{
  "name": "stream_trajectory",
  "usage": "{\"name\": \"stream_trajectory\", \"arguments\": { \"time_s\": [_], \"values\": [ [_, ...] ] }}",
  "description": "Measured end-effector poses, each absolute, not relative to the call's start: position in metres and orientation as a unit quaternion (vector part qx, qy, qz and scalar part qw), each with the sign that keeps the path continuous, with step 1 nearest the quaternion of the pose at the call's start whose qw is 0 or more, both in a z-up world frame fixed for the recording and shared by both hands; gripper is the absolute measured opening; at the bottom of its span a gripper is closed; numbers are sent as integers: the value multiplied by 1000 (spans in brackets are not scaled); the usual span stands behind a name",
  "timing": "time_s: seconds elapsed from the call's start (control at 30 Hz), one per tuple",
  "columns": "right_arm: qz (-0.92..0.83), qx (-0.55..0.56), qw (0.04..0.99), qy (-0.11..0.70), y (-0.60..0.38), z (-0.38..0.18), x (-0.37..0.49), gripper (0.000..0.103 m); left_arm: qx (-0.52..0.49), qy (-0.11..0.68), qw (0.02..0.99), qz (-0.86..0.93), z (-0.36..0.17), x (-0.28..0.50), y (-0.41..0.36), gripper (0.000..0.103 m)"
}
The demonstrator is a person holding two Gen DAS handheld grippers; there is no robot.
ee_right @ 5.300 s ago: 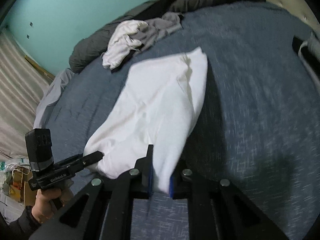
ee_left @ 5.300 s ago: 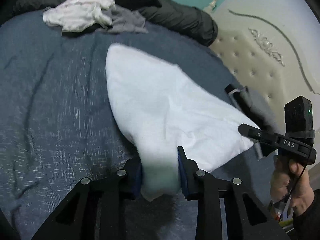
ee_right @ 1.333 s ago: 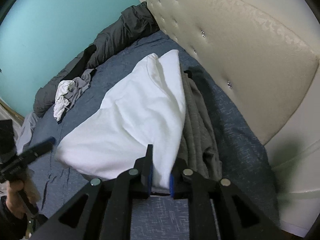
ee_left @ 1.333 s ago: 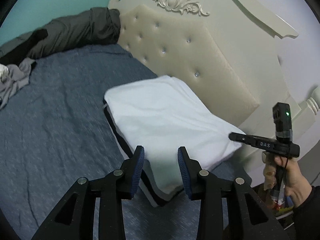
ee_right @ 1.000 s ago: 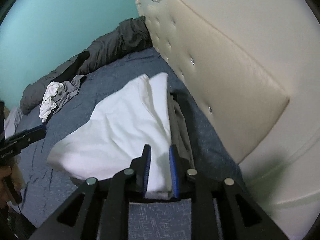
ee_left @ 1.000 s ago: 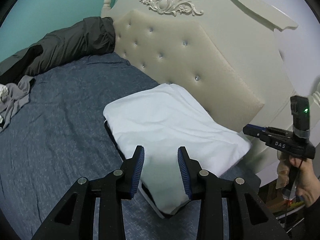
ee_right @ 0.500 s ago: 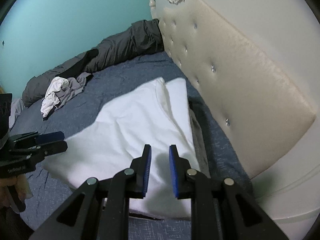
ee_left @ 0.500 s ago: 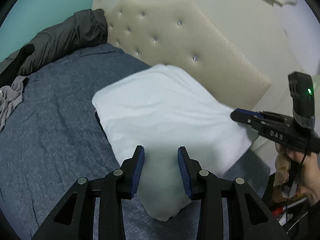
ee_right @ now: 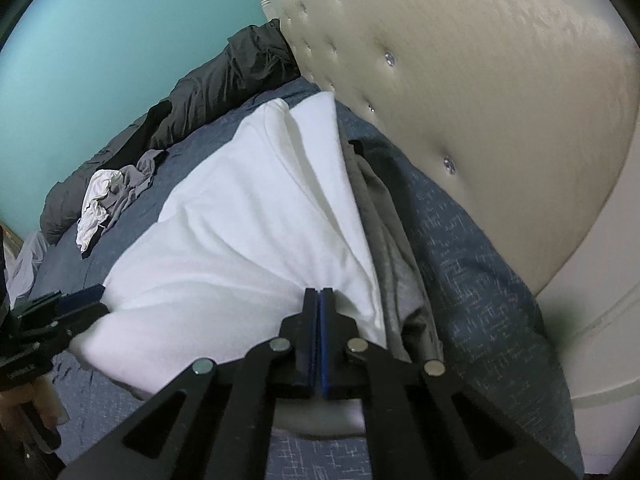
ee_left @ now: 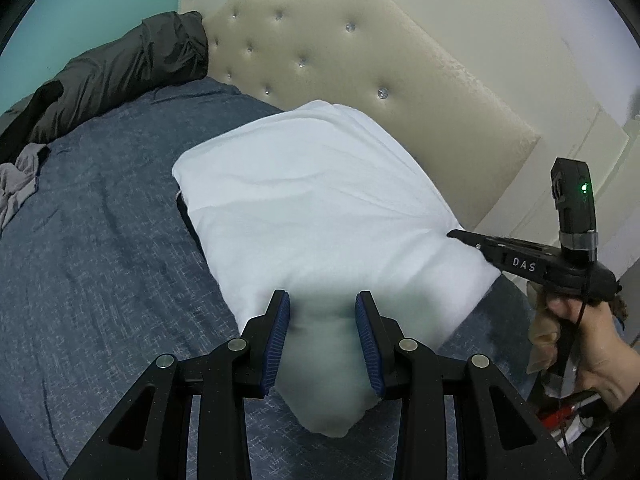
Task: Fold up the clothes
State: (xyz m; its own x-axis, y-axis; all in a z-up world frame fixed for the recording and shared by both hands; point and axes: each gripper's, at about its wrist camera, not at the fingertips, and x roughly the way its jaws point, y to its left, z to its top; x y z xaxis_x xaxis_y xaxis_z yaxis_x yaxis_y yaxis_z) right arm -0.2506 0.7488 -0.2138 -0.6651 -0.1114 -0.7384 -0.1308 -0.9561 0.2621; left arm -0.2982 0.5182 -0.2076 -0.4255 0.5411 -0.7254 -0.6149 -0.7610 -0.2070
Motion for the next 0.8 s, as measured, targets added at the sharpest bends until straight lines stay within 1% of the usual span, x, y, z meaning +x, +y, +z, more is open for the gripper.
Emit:
{"name": "stream_trajectory", "arguments": {
  "time_s": [0.2, 0.37, 0.4, 0.5, 0.53, 0.6, 0.63, 0.7, 0.73, 0.77, 0.8],
  "values": [
    [901, -406, 16, 153, 748, -221, -247, 0, -405, 53, 337, 848, -204, -294, 521, 36],
    [903, -405, 8, 145, 750, -191, -257, 0, -405, 53, 341, 847, -200, -299, 517, 35],
    [904, -403, 8, 143, 751, -185, -261, 3, -406, 51, 342, 846, -199, -300, 517, 35],
    [904, -398, -2, 157, 755, -163, -280, 4, -406, 45, 343, 846, -196, -301, 514, 35],
    [903, -398, -7, 159, 756, -157, -289, 5, -406, 42, 343, 846, -194, -302, 512, 35],
    [901, -407, -16, 150, 753, -149, -310, 14, -404, 36, 344, 847, -190, -303, 509, 35],
    [899, -412, -21, 146, 751, -145, -321, 16, -404, 33, 344, 847, -188, -304, 507, 35],
    [896, -421, -30, 138, 748, -137, -341, 25, -400, 29, 340, 851, -184, -308, 501, 36],
    [892, -428, -31, 139, 747, -138, -352, 28, -401, 23, 340, 850, -183, -311, 498, 36],
    [889, -436, -33, 139, 746, -138, -363, 34, -401, 20, 339, 851, -183, -313, 494, 37],
    [885, -443, -35, 140, 745, -138, -374, 36, -401, 19, 338, 851, -183, -315, 492, 37]
  ]
}}
